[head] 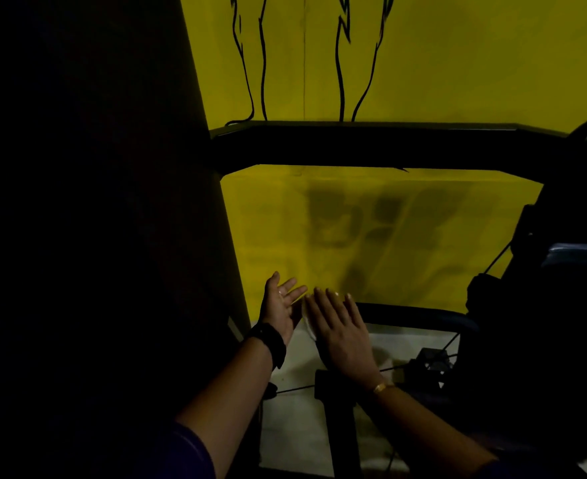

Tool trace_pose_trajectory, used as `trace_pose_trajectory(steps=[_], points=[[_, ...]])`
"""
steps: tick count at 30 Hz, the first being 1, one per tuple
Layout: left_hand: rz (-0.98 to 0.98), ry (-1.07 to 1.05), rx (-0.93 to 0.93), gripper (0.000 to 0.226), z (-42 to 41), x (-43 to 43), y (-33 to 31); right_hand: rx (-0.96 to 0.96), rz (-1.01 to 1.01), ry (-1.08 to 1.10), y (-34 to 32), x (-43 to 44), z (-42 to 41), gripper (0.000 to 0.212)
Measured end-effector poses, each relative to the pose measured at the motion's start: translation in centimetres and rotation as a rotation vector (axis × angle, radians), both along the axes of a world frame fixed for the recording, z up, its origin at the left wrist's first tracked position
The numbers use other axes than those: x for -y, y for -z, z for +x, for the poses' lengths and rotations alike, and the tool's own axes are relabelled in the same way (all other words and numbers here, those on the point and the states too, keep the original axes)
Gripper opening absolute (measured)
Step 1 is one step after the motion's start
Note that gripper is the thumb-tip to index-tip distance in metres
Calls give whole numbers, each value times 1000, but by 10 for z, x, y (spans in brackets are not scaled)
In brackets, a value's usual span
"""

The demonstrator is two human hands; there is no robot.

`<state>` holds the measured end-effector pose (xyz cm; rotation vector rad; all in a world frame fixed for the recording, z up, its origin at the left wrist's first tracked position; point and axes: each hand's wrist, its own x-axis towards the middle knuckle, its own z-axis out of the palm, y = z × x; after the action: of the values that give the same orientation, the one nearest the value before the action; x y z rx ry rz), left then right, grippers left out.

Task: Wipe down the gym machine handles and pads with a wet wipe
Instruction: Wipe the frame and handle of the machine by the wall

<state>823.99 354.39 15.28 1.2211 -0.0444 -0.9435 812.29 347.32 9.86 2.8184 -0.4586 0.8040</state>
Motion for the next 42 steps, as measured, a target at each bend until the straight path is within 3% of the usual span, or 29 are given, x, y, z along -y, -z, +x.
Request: trace_pose_trajectory(steps=[3,6,11,14,16,18,22,27,33,37,40,42], points=[[-12,1,-7,64,-1,-1,-2,-34,-62,-60,9,-1,-14,63],[-35,11,-19,63,-5,-1,-5,-79,-95,-101,-1,4,-10,57],[-36,14,5,60,-10,2,-2,-33,149,91,-24,8,-3,52],[-18,26,79,56,-19,5,-2,-30,15,-15,-8,13,-26,52],[11,44,231,50,-25,7,-2,0,-60,-43,-6,22,-42,50],[68,82,539,40,-29,7,3,48,-31,84,-14,30,-54,45],[208,391,1073,45,-34,5,21,79,136,337,-32,23,-45,35],[675,481,1639,71,-37,2,13,8,166,91,-24,1,-19,47],[796,504,1808,77,-49,-1,6,-26,-19,24,-18,40,-64,50],[824,563,1887,76,-64,9,5,33,76,242,-19,62,-94,50],[812,603,1846,78,-77,20,2,53,129,432,-24,54,-93,48],[811,610,1823,78,-83,24,1,22,130,437,-25,36,-79,51]])
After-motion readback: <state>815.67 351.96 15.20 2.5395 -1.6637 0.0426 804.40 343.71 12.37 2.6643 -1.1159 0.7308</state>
